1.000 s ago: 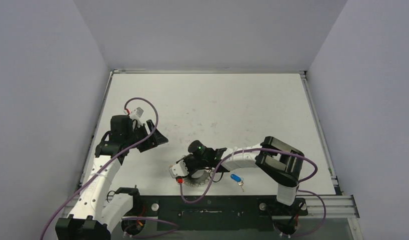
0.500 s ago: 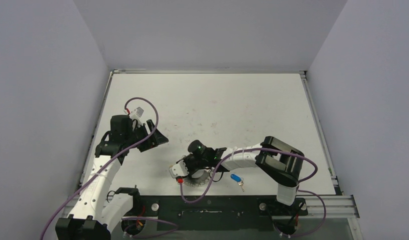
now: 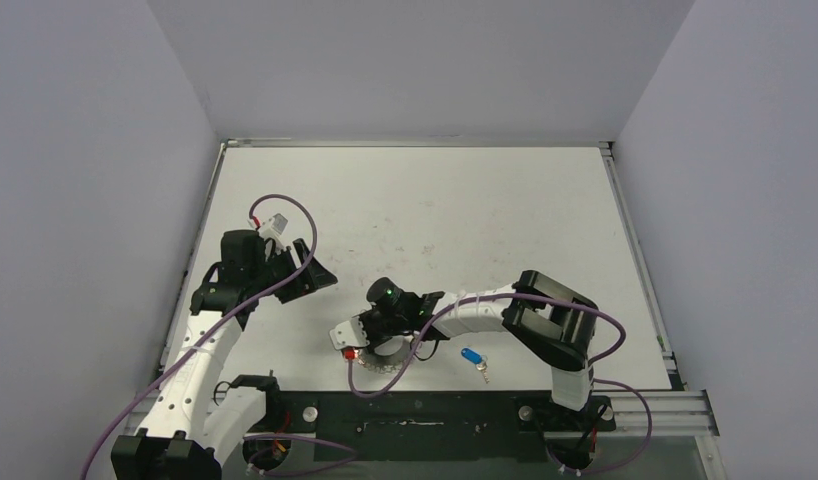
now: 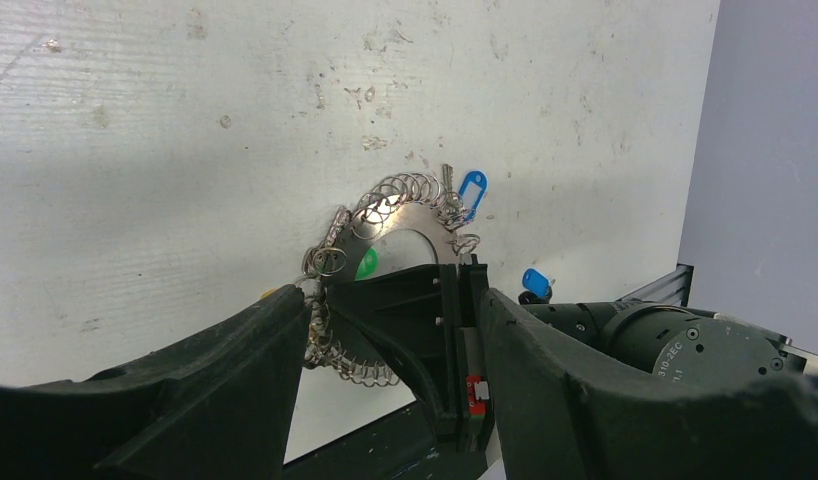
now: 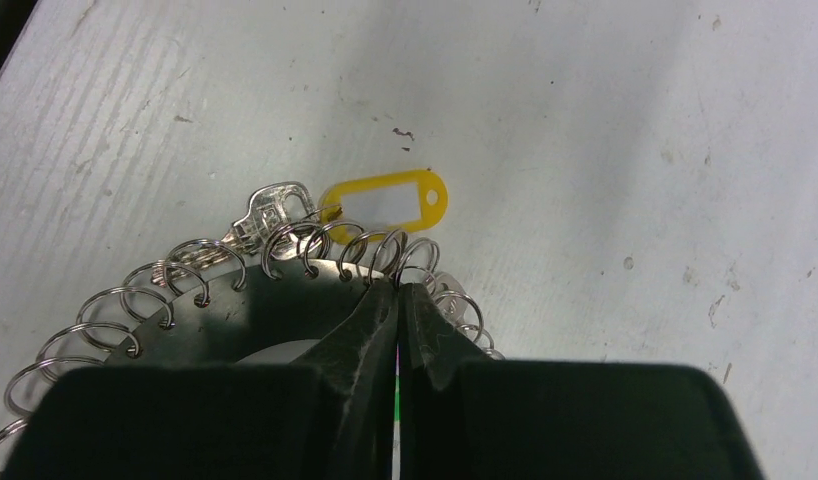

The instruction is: Put the keys on the keyring

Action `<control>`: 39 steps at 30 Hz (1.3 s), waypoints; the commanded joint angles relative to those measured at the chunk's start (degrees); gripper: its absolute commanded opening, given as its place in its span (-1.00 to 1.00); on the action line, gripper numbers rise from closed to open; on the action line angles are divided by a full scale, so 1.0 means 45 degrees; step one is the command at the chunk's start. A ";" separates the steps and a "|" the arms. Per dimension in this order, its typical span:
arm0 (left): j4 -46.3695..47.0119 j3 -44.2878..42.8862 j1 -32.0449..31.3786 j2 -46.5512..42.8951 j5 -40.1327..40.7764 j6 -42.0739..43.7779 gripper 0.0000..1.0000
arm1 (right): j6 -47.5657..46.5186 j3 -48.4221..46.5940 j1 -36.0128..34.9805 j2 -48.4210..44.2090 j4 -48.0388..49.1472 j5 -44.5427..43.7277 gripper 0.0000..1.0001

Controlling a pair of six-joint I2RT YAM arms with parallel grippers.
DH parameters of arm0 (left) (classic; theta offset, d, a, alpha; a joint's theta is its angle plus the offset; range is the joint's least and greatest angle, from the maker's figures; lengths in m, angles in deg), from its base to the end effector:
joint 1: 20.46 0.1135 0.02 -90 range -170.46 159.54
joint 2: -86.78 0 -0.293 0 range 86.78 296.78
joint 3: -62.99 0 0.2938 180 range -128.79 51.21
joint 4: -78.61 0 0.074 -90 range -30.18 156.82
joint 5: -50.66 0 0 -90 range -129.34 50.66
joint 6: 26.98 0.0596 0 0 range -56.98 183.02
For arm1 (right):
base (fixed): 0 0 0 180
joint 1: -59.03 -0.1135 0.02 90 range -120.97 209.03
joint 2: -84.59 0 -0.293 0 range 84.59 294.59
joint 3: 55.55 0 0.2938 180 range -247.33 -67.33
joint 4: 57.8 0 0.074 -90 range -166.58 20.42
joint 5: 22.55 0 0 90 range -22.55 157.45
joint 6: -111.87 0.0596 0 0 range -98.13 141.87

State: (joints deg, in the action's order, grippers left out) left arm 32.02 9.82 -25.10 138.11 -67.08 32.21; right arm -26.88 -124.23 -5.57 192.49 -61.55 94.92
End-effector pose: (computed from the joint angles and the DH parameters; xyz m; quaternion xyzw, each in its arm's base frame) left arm 0.2176 -0.0455 0.2625 -0.1131 0.8937 -0.3245 0.2884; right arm 0.1598 0.4007 0.1201 -0.7963 0.4102 0.2691 0.3539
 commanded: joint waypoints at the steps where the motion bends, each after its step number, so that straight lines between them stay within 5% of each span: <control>1: 0.0616 -0.0025 0.0095 -0.0137 -0.0299 0.0144 0.21 | 0.1055 -0.0388 -0.0063 0.0186 -0.0046 -0.0296 -1.00; 19: 0.0754 0.0036 0.0104 -0.0214 -0.0439 0.0059 0.21 | 0.3079 -0.0079 -0.0078 -0.0039 0.1476 -0.1917 -0.97; 39: 0.0854 0.0076 0.0094 -0.0158 -0.0570 0.0020 0.21 | 0.1126 0.1076 -0.0403 -0.0844 0.1246 -0.0645 -0.74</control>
State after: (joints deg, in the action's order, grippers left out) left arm 33.22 10.37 -25.10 138.06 -68.29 32.17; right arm -19.71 -119.80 -6.49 190.43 -55.97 88.91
